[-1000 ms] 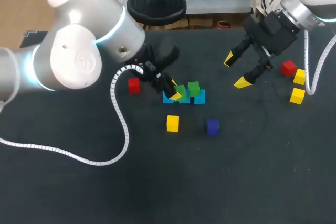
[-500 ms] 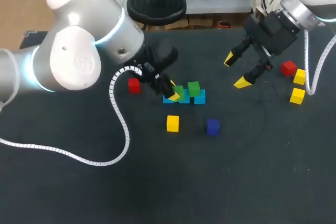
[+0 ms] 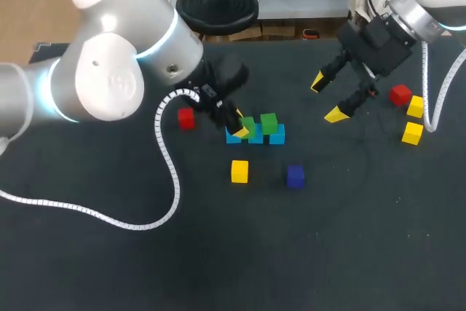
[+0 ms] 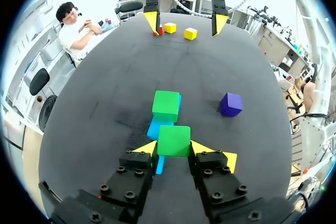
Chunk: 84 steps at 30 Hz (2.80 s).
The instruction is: Place the blue cubes, place green cubes on the blue cubes, place the yellow cubes on the green cubes, then place the red cubes on the yellow cubes, and place purple cube on the red cubes.
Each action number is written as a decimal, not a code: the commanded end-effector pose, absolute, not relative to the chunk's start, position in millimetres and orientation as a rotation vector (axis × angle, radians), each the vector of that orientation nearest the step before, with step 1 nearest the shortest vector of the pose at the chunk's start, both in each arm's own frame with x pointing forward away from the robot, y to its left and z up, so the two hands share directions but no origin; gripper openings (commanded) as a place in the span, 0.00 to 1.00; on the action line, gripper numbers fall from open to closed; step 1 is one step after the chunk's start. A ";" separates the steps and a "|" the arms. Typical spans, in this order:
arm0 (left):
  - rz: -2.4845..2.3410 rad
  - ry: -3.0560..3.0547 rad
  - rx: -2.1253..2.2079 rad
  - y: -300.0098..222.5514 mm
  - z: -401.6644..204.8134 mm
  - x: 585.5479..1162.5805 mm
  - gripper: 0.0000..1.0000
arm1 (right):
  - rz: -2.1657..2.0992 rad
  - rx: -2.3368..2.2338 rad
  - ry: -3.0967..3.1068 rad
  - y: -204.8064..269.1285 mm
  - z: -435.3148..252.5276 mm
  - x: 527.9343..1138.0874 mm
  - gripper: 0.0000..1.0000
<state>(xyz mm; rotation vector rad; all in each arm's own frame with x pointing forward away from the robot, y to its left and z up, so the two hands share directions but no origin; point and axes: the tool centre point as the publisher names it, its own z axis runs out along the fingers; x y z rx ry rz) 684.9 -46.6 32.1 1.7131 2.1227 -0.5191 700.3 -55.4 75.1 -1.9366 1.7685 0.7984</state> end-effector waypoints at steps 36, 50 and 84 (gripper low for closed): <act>-0.516 2.151 1.710 -46.8 24.6 698.5 0.00 | 0.798 -1.935 1.767 -55.7 75.1 699.9 1.00; -0.505 2.150 1.703 -47.0 25.7 706.2 0.00 | 0.798 -1.935 1.767 -55.7 75.1 699.9 1.00; -0.453 2.156 1.734 -45.9 20.3 707.4 0.30 | 0.798 -1.935 1.767 -55.7 75.1 699.9 1.00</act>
